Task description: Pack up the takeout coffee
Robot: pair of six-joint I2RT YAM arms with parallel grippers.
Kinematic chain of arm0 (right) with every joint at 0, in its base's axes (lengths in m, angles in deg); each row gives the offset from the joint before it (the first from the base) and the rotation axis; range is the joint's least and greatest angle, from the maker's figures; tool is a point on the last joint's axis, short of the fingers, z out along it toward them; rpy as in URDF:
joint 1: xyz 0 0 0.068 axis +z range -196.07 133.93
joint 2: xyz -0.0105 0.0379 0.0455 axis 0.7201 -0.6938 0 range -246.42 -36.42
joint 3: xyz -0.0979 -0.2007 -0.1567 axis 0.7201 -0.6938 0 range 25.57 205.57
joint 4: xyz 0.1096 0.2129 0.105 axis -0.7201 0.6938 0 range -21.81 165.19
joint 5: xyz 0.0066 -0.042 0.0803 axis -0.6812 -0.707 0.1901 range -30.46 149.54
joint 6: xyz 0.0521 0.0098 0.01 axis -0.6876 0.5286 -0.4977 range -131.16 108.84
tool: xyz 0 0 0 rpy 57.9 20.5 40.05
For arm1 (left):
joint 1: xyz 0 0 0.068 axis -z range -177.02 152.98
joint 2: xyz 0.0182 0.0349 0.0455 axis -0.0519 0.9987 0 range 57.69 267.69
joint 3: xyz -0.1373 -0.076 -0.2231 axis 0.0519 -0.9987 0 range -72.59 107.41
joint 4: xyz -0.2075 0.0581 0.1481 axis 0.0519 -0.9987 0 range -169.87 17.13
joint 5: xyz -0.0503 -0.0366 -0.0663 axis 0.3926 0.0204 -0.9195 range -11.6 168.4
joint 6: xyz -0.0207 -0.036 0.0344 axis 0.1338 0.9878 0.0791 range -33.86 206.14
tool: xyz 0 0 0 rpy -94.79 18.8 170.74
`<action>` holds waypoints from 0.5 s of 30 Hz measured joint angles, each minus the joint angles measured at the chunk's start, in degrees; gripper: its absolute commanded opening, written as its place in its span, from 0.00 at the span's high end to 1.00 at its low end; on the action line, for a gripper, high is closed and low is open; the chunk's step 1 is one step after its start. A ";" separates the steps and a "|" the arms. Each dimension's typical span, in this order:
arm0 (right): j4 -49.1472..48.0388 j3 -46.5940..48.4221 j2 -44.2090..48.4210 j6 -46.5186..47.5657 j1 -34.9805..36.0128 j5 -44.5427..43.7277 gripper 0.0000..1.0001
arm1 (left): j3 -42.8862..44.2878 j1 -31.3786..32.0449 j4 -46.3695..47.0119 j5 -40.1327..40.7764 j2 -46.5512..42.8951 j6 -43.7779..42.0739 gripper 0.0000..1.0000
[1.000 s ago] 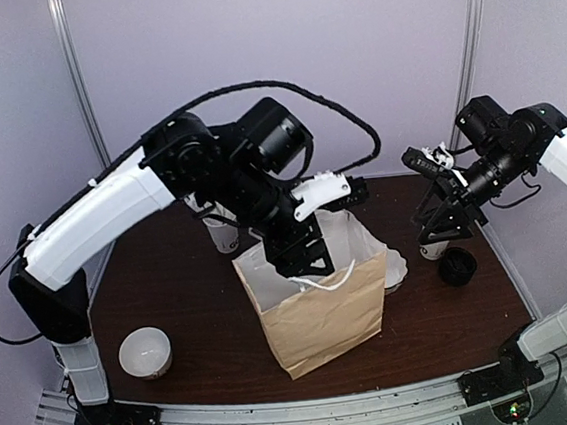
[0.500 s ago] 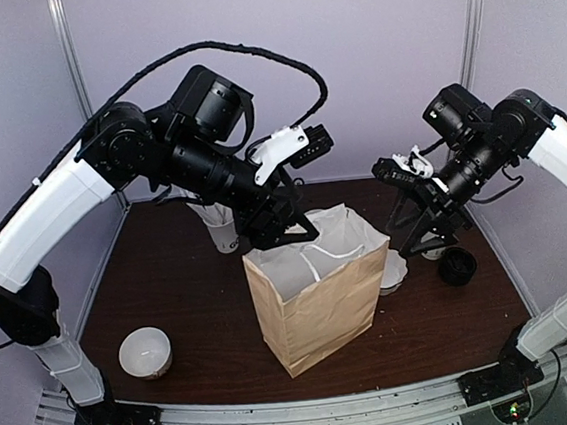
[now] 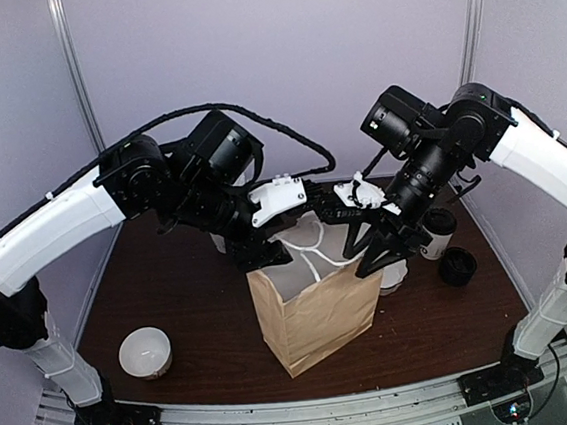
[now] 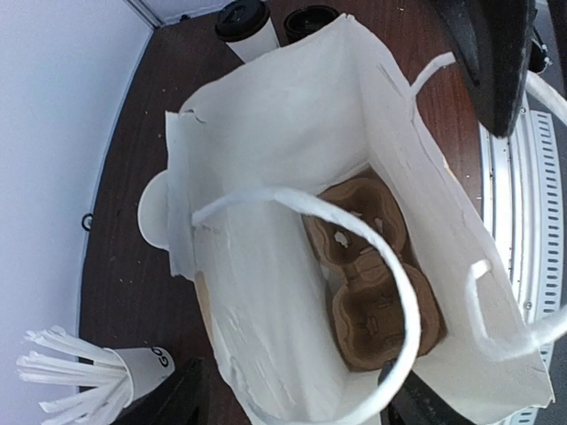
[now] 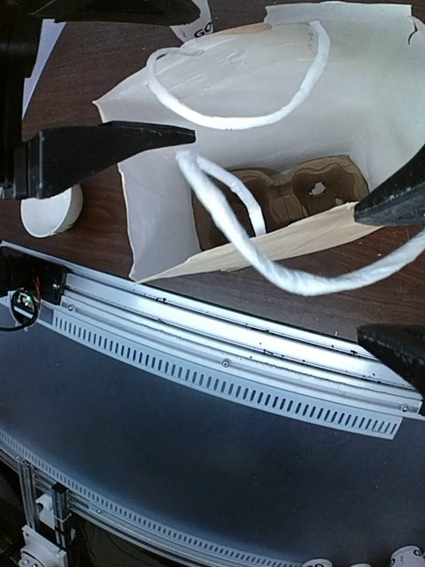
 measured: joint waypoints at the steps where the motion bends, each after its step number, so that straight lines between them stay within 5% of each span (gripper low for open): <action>1: -0.13 0.00 -0.33 0.09 0.22 -0.59 0.76 | 0.00 -0.09 0.92 0.17 0.17 -0.52 0.41; 4: -1.29 0.00 -0.87 -1.33 0.42 -2.80 0.93 | 0.07 -0.48 3.04 0.02 1.01 -1.05 0.56; 8: -3.30 0.13 -0.90 -2.78 0.42 -5.07 1.00 | 0.20 -2.12 5.86 -1.62 2.82 -1.05 1.00; 15: -4.76 5.42 -0.90 -4.50 0.42 -7.10 1.00 | 3.56 -6.45 7.30 -4.50 4.55 0.17 1.00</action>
